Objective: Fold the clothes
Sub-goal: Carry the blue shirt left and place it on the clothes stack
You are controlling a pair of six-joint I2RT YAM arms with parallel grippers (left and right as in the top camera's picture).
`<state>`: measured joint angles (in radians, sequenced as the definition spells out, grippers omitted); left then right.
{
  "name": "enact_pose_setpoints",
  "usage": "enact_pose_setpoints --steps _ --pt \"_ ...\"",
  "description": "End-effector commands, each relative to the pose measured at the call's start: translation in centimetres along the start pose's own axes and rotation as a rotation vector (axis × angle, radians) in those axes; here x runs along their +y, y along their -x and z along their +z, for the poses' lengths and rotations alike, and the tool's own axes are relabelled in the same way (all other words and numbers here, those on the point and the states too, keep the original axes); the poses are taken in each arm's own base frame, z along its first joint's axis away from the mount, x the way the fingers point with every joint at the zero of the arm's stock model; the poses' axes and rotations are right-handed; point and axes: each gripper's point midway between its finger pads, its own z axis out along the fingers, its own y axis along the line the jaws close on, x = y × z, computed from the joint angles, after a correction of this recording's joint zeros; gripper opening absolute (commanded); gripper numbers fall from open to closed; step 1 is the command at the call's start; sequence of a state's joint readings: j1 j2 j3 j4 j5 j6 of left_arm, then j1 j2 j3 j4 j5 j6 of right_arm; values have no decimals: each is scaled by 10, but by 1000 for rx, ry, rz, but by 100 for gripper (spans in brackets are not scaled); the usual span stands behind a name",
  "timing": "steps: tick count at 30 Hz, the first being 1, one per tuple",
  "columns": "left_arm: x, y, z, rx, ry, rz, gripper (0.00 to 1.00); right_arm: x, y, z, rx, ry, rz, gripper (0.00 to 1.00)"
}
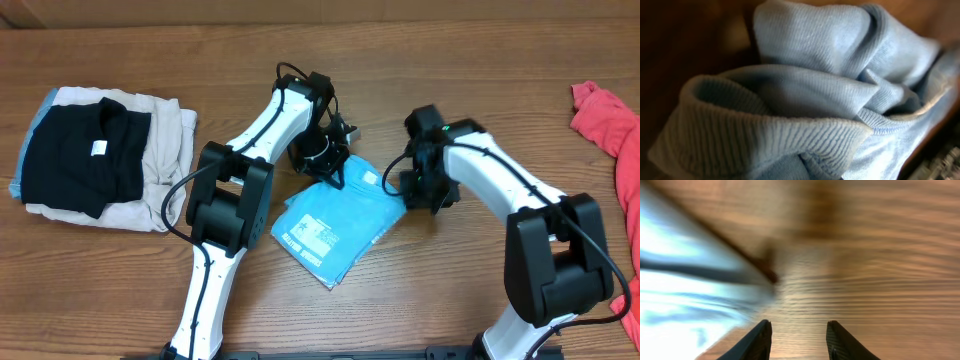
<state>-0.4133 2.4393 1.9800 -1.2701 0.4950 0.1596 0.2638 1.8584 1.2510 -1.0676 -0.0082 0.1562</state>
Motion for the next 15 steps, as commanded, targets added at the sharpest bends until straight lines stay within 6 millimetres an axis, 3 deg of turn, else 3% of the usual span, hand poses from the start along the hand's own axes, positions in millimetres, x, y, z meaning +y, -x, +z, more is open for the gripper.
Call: enact_pose_setpoints --steps 1,6,15 --pt "61 6 -67 -105 321 -164 4 -23 33 -44 -142 -18 117 39" --pt "86 -16 -149 -223 538 -313 4 -45 40 -76 -222 -5 181 40" --pt "90 -72 -272 -452 685 -420 4 -59 32 -81 -208 -13 180 40"
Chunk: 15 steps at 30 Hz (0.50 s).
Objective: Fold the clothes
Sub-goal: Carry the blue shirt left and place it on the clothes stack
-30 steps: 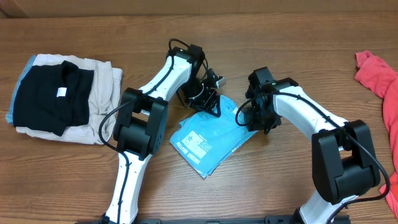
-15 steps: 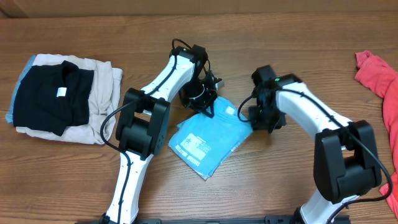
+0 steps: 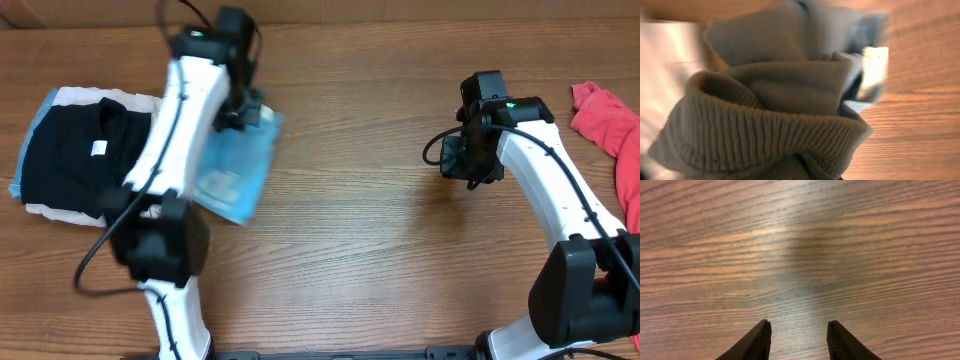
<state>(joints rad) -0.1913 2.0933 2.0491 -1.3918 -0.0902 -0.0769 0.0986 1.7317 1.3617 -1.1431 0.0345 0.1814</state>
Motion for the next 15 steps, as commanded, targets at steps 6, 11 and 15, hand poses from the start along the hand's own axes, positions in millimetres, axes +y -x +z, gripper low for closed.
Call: enact_pose_setpoints --steps 6,11,15 --pt "79 -6 -108 -263 146 -124 4 -1 9 -11 -44 0 -9 40" --pt "116 -18 -132 -311 199 -207 4 -1 9 -11 -43 0 -10 40" --pt "142 -26 -132 -298 219 -269 4 -1 9 -11 -43 0 -10 40"
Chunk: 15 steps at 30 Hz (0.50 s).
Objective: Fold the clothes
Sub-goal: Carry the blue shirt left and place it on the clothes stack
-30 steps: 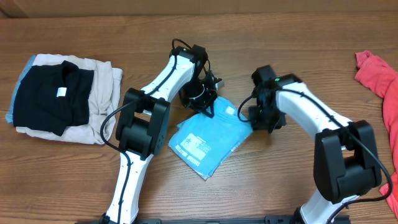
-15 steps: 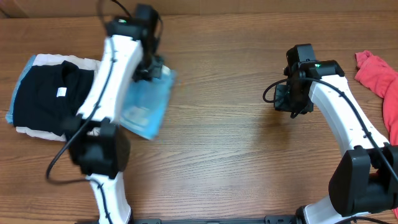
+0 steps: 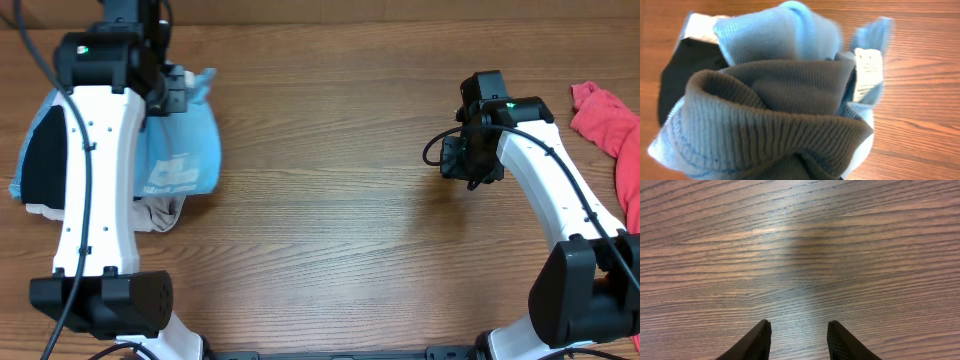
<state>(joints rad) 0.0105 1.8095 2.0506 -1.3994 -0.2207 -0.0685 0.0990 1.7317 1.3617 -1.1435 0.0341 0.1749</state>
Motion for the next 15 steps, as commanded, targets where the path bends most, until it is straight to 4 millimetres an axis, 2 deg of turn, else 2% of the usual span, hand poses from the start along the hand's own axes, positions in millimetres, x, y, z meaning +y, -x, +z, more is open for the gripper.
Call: enact_pose_setpoints --steps 1,2,3,11,15 --pt "37 4 -14 -40 61 -53 4 -1 9 -11 -43 -1 -3 40" --pt "43 3 -14 -38 67 -70 4 -1 9 -11 -43 -1 -3 40" --pt "57 2 -11 -35 83 -108 4 -1 9 -11 -43 -1 -3 40" --pt "118 7 -5 -73 148 -251 4 -1 9 -11 -43 -1 -3 41" --pt "140 12 6 -94 149 -306 4 -1 9 -11 -42 0 -3 40"
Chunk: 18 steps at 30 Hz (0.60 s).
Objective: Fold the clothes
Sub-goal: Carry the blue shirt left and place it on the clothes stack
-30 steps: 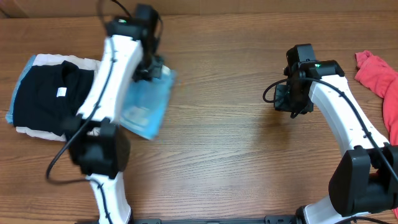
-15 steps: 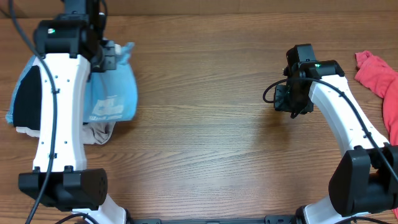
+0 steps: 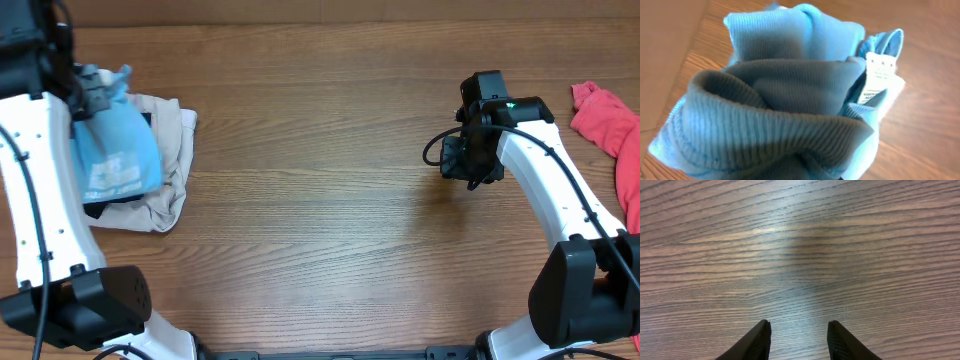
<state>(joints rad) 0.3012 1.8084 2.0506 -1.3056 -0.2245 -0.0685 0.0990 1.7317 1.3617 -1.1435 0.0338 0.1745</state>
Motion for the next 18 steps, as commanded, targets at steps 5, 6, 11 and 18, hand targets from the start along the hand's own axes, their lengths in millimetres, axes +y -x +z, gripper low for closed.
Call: enact_pose_setpoints --steps 5,6,11,18 --pt "26 19 34 -14 0 -51 4 -1 9 -11 -43 -1 -2 41" --pt "27 20 44 -3 4 -56 4 -1 9 -11 -43 -1 -2 41" --pt "41 9 101 94 30 -83 34 -2 7 -11 -37 -2 -2 41" --pt "66 -6 135 167 77 -194 100 -2 7 -11 -34 -2 -2 40"
